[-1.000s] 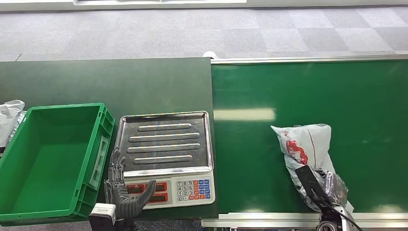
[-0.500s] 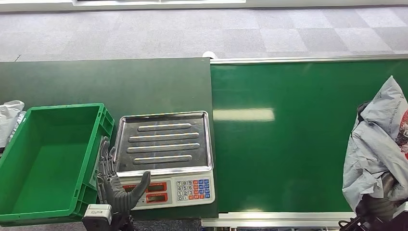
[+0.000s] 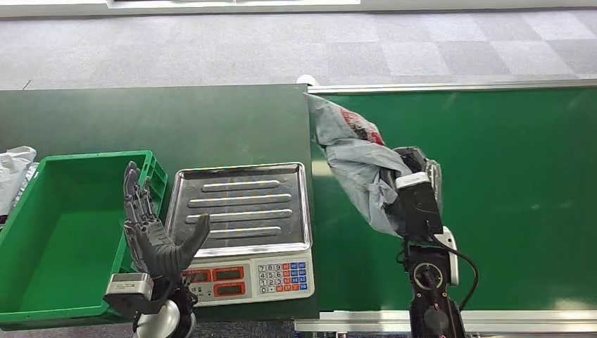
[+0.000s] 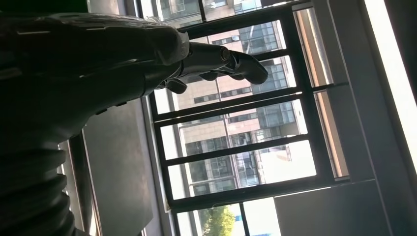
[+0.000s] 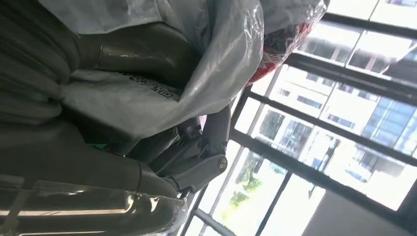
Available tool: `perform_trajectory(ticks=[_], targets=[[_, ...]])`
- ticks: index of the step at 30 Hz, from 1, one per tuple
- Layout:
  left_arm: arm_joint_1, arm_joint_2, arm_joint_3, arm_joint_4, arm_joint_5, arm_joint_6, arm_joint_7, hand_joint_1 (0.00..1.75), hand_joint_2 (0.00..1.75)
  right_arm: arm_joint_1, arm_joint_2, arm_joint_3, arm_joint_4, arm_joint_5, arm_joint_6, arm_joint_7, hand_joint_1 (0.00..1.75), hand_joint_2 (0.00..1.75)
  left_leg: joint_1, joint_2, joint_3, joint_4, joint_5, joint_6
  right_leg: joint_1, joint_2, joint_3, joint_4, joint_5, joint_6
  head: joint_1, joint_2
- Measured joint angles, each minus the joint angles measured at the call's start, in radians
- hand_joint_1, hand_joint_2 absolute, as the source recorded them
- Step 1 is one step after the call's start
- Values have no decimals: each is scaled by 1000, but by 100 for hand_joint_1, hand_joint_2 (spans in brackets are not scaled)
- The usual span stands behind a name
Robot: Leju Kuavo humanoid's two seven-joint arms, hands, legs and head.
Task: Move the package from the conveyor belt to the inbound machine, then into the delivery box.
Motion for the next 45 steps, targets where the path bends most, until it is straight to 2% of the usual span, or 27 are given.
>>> perform_trajectory(ticks=[9, 16, 17, 20, 21, 27, 36, 45], targets=[[-17, -19, 56, -32, -33, 44, 0, 0, 175, -102, 107, 230, 157, 110, 55, 36, 175, 175, 0, -1, -3, 0, 0, 0, 0, 0, -3, 0, 0, 0, 0, 0], [-14, -20, 80, -52, -39, 44, 0, 0, 175, -123, 127, 284, 195, 114, 61, 39, 175, 175, 0, -2, -3, 0, 0, 0, 0, 0, -3, 0, 0, 0, 0, 0], [-13, -20, 83, -53, -40, 45, 0, 0, 175, -126, 128, 289, 199, 114, 67, 38, 168, 175, 0, -2, -3, 0, 0, 0, 0, 0, -3, 0, 0, 0, 0, 0], [-8, -24, 95, -64, -48, 54, 0, 0, 175, -137, 133, 311, 213, 119, 91, 34, 38, 175, 0, -2, -3, 0, 0, 0, 0, 0, -3, 0, 0, 0, 0, 0], [-5, -26, 101, -71, -53, 56, 1, 0, 175, -142, 137, 322, 219, 124, 96, 38, 0, 175, 0, -2, -3, 0, 0, 0, 0, 0, -3, 0, 0, 0, 0, 0], [14, -46, 135, -108, -80, 56, 12, 0, 175, -178, 149, 372, 310, 157, 85, 89, 0, 175, 0, -2, -3, 0, 0, 0, 0, -1, -3, 0, 0, 0, 0, 0], [22, -60, 168, -117, -94, 53, 18, 0, 175, -216, 157, 380, 396, 142, 51, 55, 0, 175, 0, -2, -3, 0, 0, 0, 0, -1, -3, 0, 0, 0, 0, 0], [12, -59, 147, -93, -245, -9, 102, 0, 175, -210, 150, 368, 325, 71, -9, -19, 0, 175, 0, -2, -3, 0, 0, 0, 0, 0, -4, 0, 0, 0, 0, 0]])
